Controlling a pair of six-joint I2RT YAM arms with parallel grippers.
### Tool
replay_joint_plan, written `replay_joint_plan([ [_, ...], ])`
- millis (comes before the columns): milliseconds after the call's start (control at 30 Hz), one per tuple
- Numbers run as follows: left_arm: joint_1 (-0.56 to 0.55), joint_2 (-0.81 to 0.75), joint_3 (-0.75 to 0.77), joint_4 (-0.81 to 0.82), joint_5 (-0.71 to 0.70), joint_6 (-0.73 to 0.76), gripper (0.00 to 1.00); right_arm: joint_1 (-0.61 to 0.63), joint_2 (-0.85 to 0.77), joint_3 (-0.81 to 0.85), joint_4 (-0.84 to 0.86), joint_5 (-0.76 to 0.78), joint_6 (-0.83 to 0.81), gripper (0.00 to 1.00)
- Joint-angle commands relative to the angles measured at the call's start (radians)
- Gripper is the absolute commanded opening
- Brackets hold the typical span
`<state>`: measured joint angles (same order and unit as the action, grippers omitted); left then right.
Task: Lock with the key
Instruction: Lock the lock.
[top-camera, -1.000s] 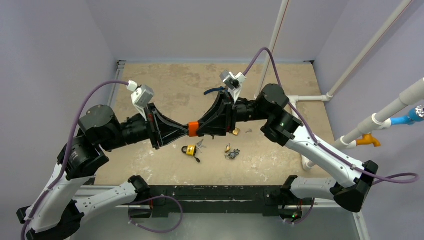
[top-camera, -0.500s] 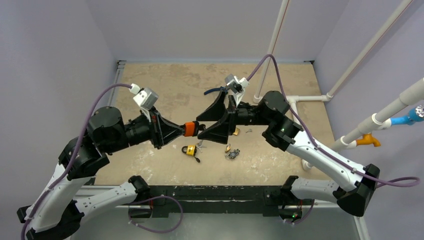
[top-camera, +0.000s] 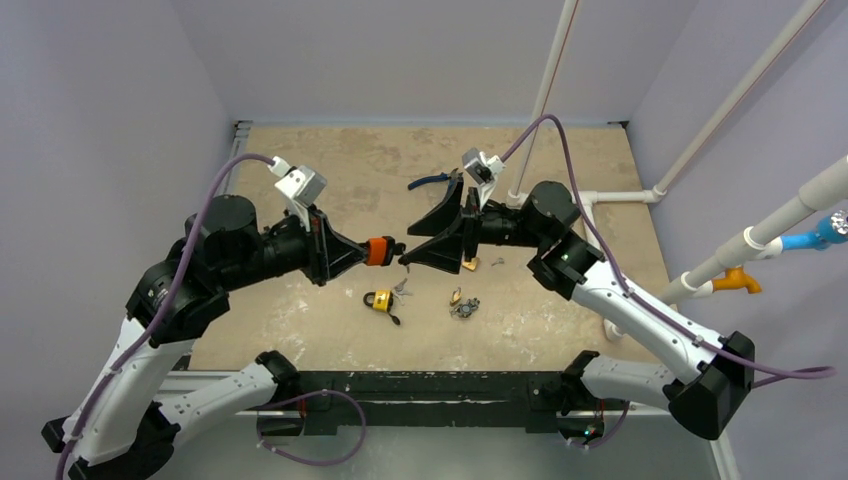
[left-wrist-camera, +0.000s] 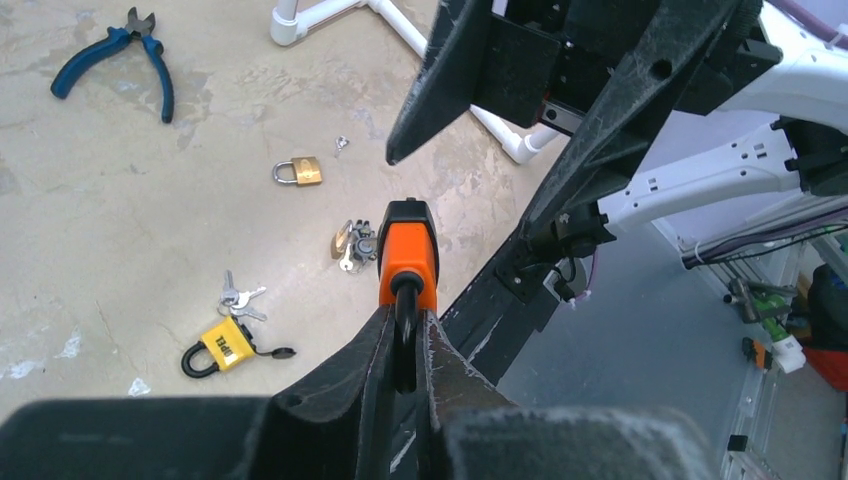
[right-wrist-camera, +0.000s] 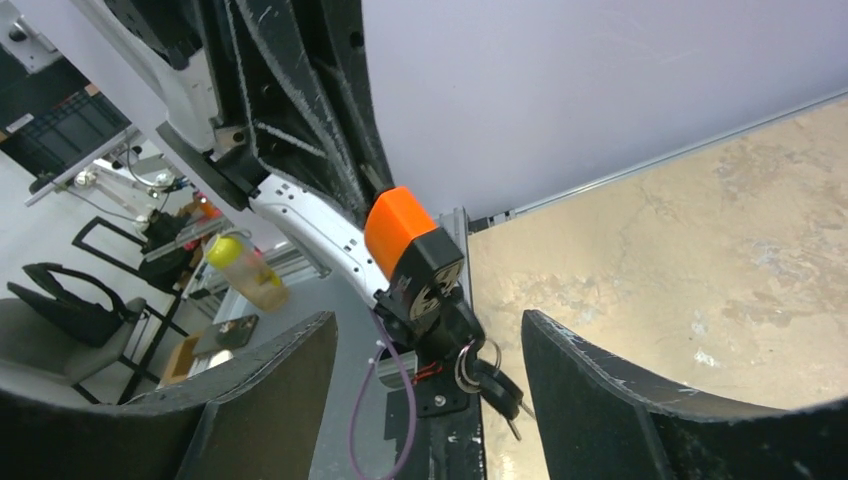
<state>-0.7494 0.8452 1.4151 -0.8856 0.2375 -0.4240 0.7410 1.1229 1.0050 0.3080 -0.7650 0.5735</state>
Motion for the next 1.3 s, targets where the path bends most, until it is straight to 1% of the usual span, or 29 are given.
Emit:
replay_joint_plan([
  [0, 0.113, 0.001, 0.013, 0.125, 0.183, -0.025, 0.0, 0.002, 0.014, 0.01, 0.029, -0.041, -0.058, 0.66],
  [133, 0.148, 0.013, 0.004, 0.148, 0.237, -0.04, 0.0, 0.001, 0.031, 0.017, 0.02, -0.047, -0.075, 0.63],
  [267, 0.153, 0.027, 0.015, 0.147, 0.253, -0.039, 0.0, 0.001, 0.046, 0.014, 0.024, -0.04, -0.08, 0.63],
  [333, 0.156, 0.031, 0.018, 0.142, 0.255, -0.037, 0.0, 0.001, 0.052, 0.012, 0.031, -0.038, -0.078, 0.6],
  [433, 0.159, 0.033, 0.018, 0.139, 0.258, -0.038, 0.0, 0.001, 0.061, 0.011, 0.04, -0.038, -0.069, 0.52],
  [633, 0.169, 0.026, 0.023, 0.131, 0.258, -0.033, 0.0, 0.001, 0.063, 0.005, 0.051, -0.058, -0.056, 0.27],
  [767, 0.174, 0.023, 0.019, 0.129, 0.263, -0.032, 0.0, 0.001, 0.066, 0.003, 0.068, -0.089, -0.041, 0.21],
  [800, 0.175, 0.023, 0.019, 0.131, 0.264, -0.032, 0.0, 0.001, 0.066, 0.003, 0.067, -0.087, -0.042, 0.18],
  [900, 0.178, 0.023, 0.021, 0.13, 0.265, -0.032, 0.0, 0.001, 0.066, 0.007, 0.055, -0.079, -0.043, 0.0],
  [1267, 0.188, 0.003, 0.027, 0.122, 0.246, -0.009, 0.0, 0.001, 0.032, -0.018, 0.002, -0.049, -0.095, 0.0],
])
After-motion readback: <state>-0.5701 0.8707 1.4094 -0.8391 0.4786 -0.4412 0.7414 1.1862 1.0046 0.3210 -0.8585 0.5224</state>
